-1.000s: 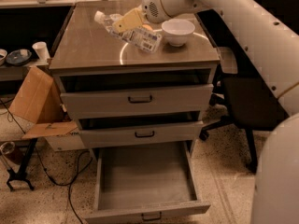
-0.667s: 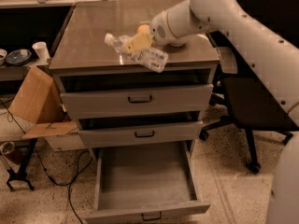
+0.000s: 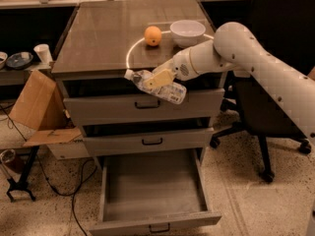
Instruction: Place blue plastic bottle into bottom drawer
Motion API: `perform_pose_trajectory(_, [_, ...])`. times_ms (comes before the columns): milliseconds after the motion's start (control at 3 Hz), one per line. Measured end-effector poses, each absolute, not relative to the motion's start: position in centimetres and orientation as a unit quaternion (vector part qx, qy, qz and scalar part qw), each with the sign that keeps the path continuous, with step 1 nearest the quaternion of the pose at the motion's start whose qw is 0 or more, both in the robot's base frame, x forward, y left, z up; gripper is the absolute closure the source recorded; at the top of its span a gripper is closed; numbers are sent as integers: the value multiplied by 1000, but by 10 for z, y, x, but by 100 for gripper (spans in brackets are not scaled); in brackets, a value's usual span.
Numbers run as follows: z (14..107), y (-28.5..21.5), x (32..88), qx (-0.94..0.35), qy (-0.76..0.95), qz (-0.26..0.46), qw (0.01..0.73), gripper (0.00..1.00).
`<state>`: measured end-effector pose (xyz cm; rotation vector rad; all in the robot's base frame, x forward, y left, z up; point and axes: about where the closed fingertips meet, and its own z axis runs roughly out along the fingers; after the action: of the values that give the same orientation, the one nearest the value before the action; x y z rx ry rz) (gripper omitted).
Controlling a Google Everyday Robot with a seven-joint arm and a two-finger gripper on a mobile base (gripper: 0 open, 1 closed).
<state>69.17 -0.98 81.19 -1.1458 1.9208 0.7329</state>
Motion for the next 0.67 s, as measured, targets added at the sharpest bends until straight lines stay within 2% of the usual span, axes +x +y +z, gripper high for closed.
perform_pose_trajectory(667, [799,-6,697,-456,752,292,376,100])
